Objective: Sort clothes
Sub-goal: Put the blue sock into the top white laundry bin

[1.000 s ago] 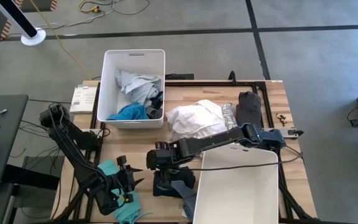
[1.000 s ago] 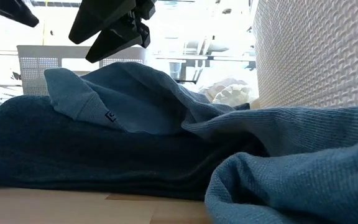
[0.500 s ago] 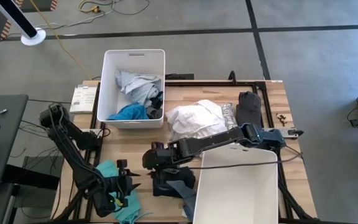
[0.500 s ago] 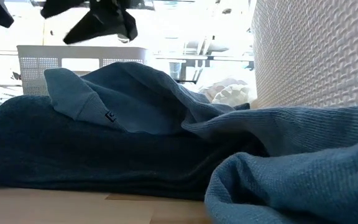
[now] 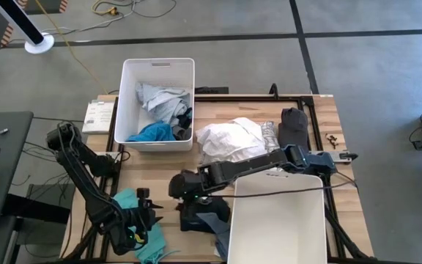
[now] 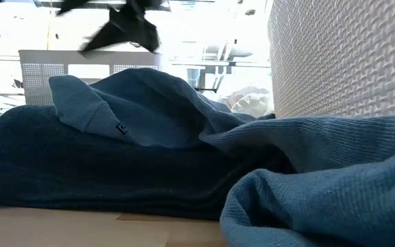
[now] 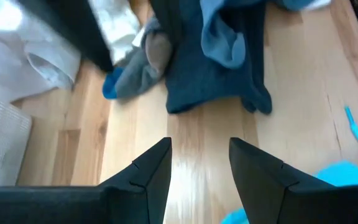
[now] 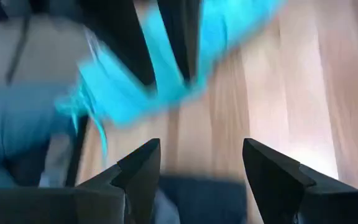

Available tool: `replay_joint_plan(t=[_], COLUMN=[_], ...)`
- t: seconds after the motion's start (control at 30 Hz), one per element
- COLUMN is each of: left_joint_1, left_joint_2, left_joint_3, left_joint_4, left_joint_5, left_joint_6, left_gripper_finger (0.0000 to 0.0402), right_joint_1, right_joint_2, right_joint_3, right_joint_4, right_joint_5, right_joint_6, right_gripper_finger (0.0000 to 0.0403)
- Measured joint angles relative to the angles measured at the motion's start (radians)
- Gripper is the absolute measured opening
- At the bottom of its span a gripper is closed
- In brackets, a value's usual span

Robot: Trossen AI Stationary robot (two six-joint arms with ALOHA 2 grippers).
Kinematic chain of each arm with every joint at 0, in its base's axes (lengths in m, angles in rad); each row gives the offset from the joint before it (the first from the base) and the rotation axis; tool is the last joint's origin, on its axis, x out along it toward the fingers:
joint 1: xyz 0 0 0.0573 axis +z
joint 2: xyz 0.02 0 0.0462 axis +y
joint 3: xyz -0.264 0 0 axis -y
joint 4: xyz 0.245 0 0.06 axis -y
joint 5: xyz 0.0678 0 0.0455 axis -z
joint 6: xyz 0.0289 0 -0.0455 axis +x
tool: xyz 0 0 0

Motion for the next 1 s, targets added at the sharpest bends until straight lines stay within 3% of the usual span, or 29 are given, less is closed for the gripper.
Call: replay_joint_plan(t=[0.17,0.4,0.6,0.73,1.0], left_joint_1=[0.0,0.0,0.0,0.0,0.0], left_joint_2=[0.0,0.0,0.0,0.0,0.0], left_joint_3=[0.0,0.0,0.0,0.0,0.0], left_joint_4=[-0.005,-0.003,0.003,0.005,0.005], left_joint_5=[0.001,0.001,0.001,0.001,0.001], left_joint_6=[0.005,0.013,0.011,0.004,-0.01], left_gripper_finger=[0.0156,0.0156,0.0156,0.0156,0.0155], right_joint_1=[-0.023,-0.037,-0.056,-0.051,-0.043], right_joint_2=[0.0,0.0,0.001,0.002,-0.012], right_joint_3=[0.005,-0.002,-0.075,-0.137,-0.149], right_joint_4=[-0.243,-0.376,-0.348,-0.306,-0.317], right_joint_5=[0.001,0.014,0.018,-0.036,-0.022], right_joint_6=[0.028,-0.003,-0.004,-0.003,0.046], right_gripper_finger=[0.0243,0.0243,0.0243,0.024,0.0191])
